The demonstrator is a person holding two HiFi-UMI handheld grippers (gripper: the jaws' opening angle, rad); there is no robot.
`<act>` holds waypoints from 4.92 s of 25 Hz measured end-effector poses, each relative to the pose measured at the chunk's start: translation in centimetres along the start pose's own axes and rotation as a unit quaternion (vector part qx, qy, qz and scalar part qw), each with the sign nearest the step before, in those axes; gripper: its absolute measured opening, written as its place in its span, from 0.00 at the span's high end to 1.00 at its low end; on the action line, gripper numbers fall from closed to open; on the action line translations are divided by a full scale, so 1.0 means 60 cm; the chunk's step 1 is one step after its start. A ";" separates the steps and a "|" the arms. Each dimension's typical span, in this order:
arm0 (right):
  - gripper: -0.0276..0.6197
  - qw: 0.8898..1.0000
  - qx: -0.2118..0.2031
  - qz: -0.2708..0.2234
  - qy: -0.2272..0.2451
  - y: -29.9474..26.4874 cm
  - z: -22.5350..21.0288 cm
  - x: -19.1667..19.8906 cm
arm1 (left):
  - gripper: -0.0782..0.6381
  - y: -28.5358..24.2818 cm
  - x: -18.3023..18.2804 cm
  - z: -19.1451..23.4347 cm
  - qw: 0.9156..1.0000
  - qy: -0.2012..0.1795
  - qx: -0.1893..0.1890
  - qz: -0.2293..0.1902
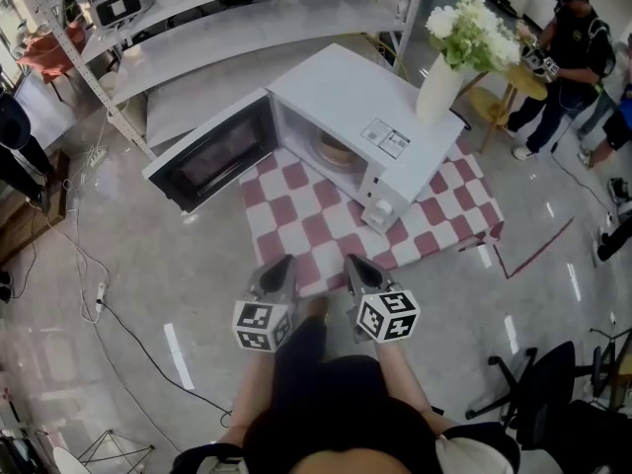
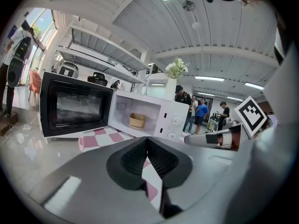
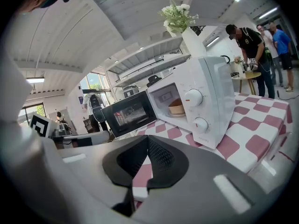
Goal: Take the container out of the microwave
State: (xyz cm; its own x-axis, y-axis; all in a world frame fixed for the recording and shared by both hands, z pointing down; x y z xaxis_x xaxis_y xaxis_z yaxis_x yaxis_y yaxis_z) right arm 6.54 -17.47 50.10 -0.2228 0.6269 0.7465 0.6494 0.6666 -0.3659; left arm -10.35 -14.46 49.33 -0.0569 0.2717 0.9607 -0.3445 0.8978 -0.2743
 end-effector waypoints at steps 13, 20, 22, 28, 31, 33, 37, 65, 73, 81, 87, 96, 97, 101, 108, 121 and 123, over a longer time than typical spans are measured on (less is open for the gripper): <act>0.96 1.000 0.001 0.001 0.006 -0.072 -0.007 -0.048 | 0.88 -0.080 -0.026 0.052 1.000 -0.001 0.011 -0.002; 0.96 1.000 0.007 -0.001 0.004 -0.103 -0.021 -0.074 | 0.88 -0.120 -0.037 0.077 1.000 0.000 0.014 -0.001; 0.96 1.000 0.009 -0.001 0.003 -0.112 -0.024 -0.078 | 0.88 -0.130 -0.038 0.082 1.000 0.001 0.015 0.001; 0.96 1.000 0.007 0.003 0.001 -0.133 -0.026 -0.086 | 0.88 -0.155 -0.038 0.094 1.000 -0.001 0.022 0.006; 0.96 1.000 0.007 -0.001 -0.002 -0.142 -0.030 -0.092 | 0.88 -0.166 -0.040 0.099 1.000 -0.003 0.027 0.006; 0.96 1.000 0.010 -0.004 -0.002 -0.148 -0.031 -0.094 | 0.88 -0.171 -0.039 0.104 1.000 -0.004 0.030 0.007; 0.96 1.000 0.020 -0.010 0.000 -0.159 -0.032 -0.094 | 0.88 -0.183 -0.036 0.116 0.999 -0.005 0.038 0.006; 0.96 0.995 0.083 -0.059 0.007 -0.191 -0.033 -0.117 | 0.88 -0.276 -0.076 0.152 0.996 -0.038 0.076 -0.018; 0.96 0.993 0.092 -0.070 0.029 -0.215 -0.027 -0.123 | 0.88 -0.332 -0.095 0.158 0.995 -0.054 0.085 -0.021; 0.96 0.993 0.095 -0.066 0.029 -0.238 -0.029 -0.129 | 0.88 -0.378 -0.105 0.181 0.995 -0.058 0.079 -0.022; 0.96 0.992 0.104 -0.065 0.027 -0.248 -0.040 -0.134 | 0.88 -0.416 -0.116 0.198 0.995 -0.057 0.082 -0.021; 0.96 0.991 0.113 -0.065 0.031 -0.268 -0.050 -0.143 | 0.88 -0.461 -0.117 0.200 0.996 -0.035 0.082 -0.030; 0.96 0.991 0.115 -0.066 0.032 -0.269 -0.052 -0.144 | 0.88 -0.466 -0.117 0.201 0.996 -0.034 0.083 -0.030; 0.96 0.988 0.124 -0.073 0.060 -0.272 -0.053 -0.149 | 0.85 -0.483 -0.113 0.204 0.996 -0.023 0.086 -0.029; 0.96 0.988 0.126 -0.063 0.061 -0.278 -0.066 -0.144 | 0.79 -0.519 -0.103 0.211 0.996 0.005 0.086 -0.032; 0.96 0.990 0.122 -0.043 0.060 -0.286 -0.075 -0.134 | 0.73 -0.580 -0.093 0.216 0.994 0.040 0.095 -0.020; 0.96 0.990 0.121 -0.042 0.059 -0.288 -0.076 -0.133 | 0.72 -0.588 -0.092 0.218 0.995 0.039 0.096 -0.015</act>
State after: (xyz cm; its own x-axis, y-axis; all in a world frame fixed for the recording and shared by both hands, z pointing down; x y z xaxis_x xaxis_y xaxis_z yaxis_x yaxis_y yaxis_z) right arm 0.43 -35.83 52.97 -0.1717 0.5236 0.8345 0.4364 0.7999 -0.4120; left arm -10.14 -52.14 54.27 0.0271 0.2787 0.9600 -0.5174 0.8256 -0.2250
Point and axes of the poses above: the fingertips, and each gripper's own axes: y backward along the fingers, z to its left, x out of its underside, the point moved 5 cm from there along y, backward along the fingers, and after that the axes turned 12 degrees about -y, right-handed, at the moved point
